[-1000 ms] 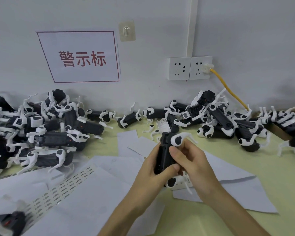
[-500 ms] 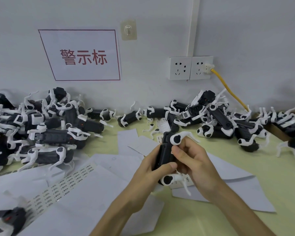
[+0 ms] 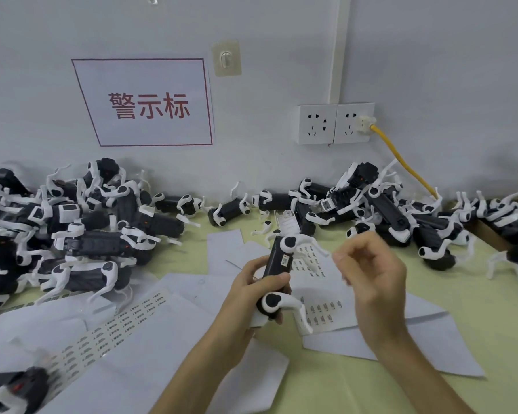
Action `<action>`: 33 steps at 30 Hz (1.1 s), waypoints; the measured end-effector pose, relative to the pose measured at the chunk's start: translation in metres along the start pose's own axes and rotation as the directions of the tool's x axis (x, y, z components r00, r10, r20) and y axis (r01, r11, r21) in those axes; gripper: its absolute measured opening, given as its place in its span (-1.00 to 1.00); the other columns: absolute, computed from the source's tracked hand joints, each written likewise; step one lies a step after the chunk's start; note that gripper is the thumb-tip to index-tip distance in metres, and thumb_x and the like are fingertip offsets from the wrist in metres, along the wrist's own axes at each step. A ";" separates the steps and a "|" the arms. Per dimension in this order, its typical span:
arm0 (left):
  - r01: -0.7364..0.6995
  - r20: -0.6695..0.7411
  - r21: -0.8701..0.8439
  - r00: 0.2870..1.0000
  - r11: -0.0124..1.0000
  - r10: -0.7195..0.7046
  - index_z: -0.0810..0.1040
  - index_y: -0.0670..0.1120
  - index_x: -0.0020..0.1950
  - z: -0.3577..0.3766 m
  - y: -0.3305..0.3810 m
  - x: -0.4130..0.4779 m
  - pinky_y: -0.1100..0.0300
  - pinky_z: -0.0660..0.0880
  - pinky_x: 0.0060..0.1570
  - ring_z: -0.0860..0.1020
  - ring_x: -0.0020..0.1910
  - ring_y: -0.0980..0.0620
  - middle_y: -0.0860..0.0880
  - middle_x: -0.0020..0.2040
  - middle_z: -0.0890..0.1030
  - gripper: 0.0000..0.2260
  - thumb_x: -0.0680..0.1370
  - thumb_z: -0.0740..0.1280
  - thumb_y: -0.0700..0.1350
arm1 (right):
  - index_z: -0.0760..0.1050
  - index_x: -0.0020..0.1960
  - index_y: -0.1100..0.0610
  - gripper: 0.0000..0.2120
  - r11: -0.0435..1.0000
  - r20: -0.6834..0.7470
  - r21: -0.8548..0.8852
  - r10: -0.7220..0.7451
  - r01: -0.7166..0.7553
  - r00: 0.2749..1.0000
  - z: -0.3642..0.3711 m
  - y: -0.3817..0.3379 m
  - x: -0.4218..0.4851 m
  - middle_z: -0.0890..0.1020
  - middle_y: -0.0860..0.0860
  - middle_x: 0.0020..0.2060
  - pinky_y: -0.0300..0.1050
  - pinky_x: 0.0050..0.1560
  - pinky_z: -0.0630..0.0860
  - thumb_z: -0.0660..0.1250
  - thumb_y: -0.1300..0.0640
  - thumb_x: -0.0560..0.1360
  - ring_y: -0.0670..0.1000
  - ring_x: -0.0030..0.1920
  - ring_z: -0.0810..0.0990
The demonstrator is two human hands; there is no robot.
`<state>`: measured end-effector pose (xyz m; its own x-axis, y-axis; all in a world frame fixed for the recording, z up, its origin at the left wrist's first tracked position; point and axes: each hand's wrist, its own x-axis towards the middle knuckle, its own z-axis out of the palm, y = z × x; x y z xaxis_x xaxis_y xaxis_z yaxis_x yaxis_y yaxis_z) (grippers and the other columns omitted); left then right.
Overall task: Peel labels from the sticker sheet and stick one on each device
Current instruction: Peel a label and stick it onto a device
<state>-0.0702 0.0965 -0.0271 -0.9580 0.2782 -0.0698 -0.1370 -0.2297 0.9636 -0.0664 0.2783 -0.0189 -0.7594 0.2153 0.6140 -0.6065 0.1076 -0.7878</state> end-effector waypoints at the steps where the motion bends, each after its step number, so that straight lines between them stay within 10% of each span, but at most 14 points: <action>1: 0.022 -0.005 0.020 1.000 1.000 -0.022 0.53 -0.14 0.30 -0.003 0.001 0.000 0.08 0.46 -0.27 0.53 -0.24 -0.10 -0.17 -0.15 0.61 -0.50 0.40 0.46 -0.01 | 0.55 -0.08 0.11 -0.92 0.999 0.027 -0.047 0.011 -0.010 1.000 -0.005 0.000 0.005 0.62 -0.03 -0.18 -0.21 -0.18 0.46 0.37 0.20 0.42 -0.03 -0.18 0.56; 5: 0.119 0.124 0.143 0.983 0.983 -0.137 0.54 -0.11 0.34 -0.008 0.010 -0.001 0.01 0.53 -0.09 0.64 -0.17 -0.21 -0.28 -0.02 0.69 -0.49 0.48 0.41 0.13 | 0.56 0.31 -0.09 -0.47 0.975 0.415 -0.111 0.223 -0.194 0.882 -0.019 0.002 0.017 0.57 -0.20 0.31 -0.16 0.19 0.45 0.40 0.13 0.35 -0.12 0.32 0.51; 8: 0.215 0.227 0.105 0.945 0.971 -0.234 0.51 -0.11 0.40 -0.012 0.015 -0.003 -0.07 0.64 -0.05 0.68 -0.10 -0.27 -0.34 0.11 0.67 -0.42 0.59 0.24 0.30 | 0.62 0.27 -0.06 -0.56 0.937 0.602 -0.100 0.324 -0.334 0.730 -0.022 0.006 0.016 0.66 -0.11 0.22 -0.20 0.16 0.54 0.41 0.16 0.40 -0.10 0.28 0.58; 12: 0.192 0.306 -0.069 0.938 0.979 -0.162 0.55 -0.35 0.06 -0.017 0.019 0.003 -0.37 0.54 0.08 0.57 -0.18 -0.46 -0.28 -0.24 0.61 -0.25 0.62 -0.01 0.35 | 0.67 0.06 0.01 -0.78 0.885 0.486 -0.125 0.449 -0.449 0.749 -0.027 0.015 0.020 0.70 0.00 0.02 -0.14 -0.11 0.56 0.44 0.10 0.42 -0.04 0.00 0.66; 16: 0.113 0.008 -0.165 0.993 0.980 -0.114 0.48 -0.22 0.37 -0.021 0.014 0.008 -0.04 0.65 -0.05 0.66 0.07 -0.38 -0.29 0.12 0.68 -0.39 0.65 0.05 0.26 | 0.59 -0.03 0.22 -0.79 0.738 0.312 0.095 0.615 -0.668 0.724 -0.045 0.021 0.034 0.63 0.20 -0.10 -0.08 -0.38 0.58 0.44 0.14 0.39 0.04 -0.22 0.66; 20: -0.028 -0.137 -0.159 0.991 0.987 0.006 0.51 -0.21 0.35 -0.027 0.010 0.010 0.03 0.64 -0.08 0.70 -0.05 -0.23 -0.29 0.07 0.70 -0.49 0.69 0.07 0.16 | 0.52 0.10 0.17 -0.75 0.436 0.157 0.799 0.514 -0.414 0.844 -0.082 0.020 0.050 0.63 0.21 0.23 -0.06 0.13 0.62 0.26 0.03 0.53 0.16 0.18 0.66; 22: -0.054 -0.172 -0.149 0.985 0.987 0.028 0.52 -0.21 0.33 -0.027 0.010 0.010 0.01 0.63 -0.05 0.70 -0.04 -0.23 -0.28 0.07 0.70 -0.51 0.70 0.07 0.14 | 0.43 0.40 0.25 -0.45 0.183 0.102 0.962 0.442 -0.201 0.891 -0.103 0.020 0.053 0.55 0.25 0.37 0.10 0.37 0.47 0.11 -0.15 0.63 0.23 0.36 0.55; 23: -0.062 -0.190 -0.146 0.981 0.987 0.034 0.53 -0.21 0.32 -0.026 0.010 0.009 -0.01 0.62 -0.03 0.70 -0.03 -0.24 -0.28 0.08 0.70 -0.52 0.70 0.07 0.13 | 0.37 0.47 0.23 -0.42 0.230 0.055 0.957 0.455 -0.177 0.889 -0.108 0.020 0.055 0.55 0.23 0.37 0.14 0.37 0.47 0.03 -0.17 0.66 0.23 0.36 0.56; 26: -0.078 -0.253 -0.116 0.966 0.990 0.046 0.53 -0.21 0.31 -0.024 0.009 0.009 -0.06 0.60 0.04 0.70 -0.02 -0.24 -0.26 0.09 0.70 -0.57 0.71 0.10 0.08 | 0.42 0.43 0.14 -0.55 0.632 -0.083 0.682 0.567 -0.369 0.819 -0.096 0.030 0.053 0.64 0.15 0.28 0.04 0.15 0.62 0.06 -0.09 0.70 0.13 0.17 0.70; 29: -0.088 -0.325 -0.117 0.945 0.989 0.046 0.51 -0.17 0.32 -0.026 0.010 0.010 -0.04 0.60 0.03 0.71 0.00 -0.24 -0.22 0.09 0.72 -0.66 0.71 0.14 0.03 | 0.51 0.28 0.01 -0.76 0.849 -0.185 0.010 0.521 -0.529 0.833 -0.068 0.038 0.044 0.68 0.07 0.16 0.03 0.12 0.55 0.30 0.11 0.63 0.08 0.10 0.69; 33: -0.147 -0.448 -0.289 0.894 0.946 0.002 0.46 -0.13 0.29 -0.039 0.016 0.011 -0.03 0.58 0.05 0.73 -0.02 -0.20 -0.19 0.09 0.72 -0.73 0.68 0.23 0.01 | 0.37 0.46 -0.05 -0.50 0.509 0.011 -0.813 0.497 -0.282 0.868 -0.053 0.054 0.029 0.49 -0.02 0.38 0.11 0.35 0.33 0.38 -0.05 0.57 0.09 0.39 0.44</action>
<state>-0.0932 0.0592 -0.0229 -0.9697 -0.1692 -0.1761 -0.0617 -0.5279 0.8471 -0.1085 0.3419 -0.0460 -0.9629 0.2297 0.1416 0.0967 0.7836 -0.6137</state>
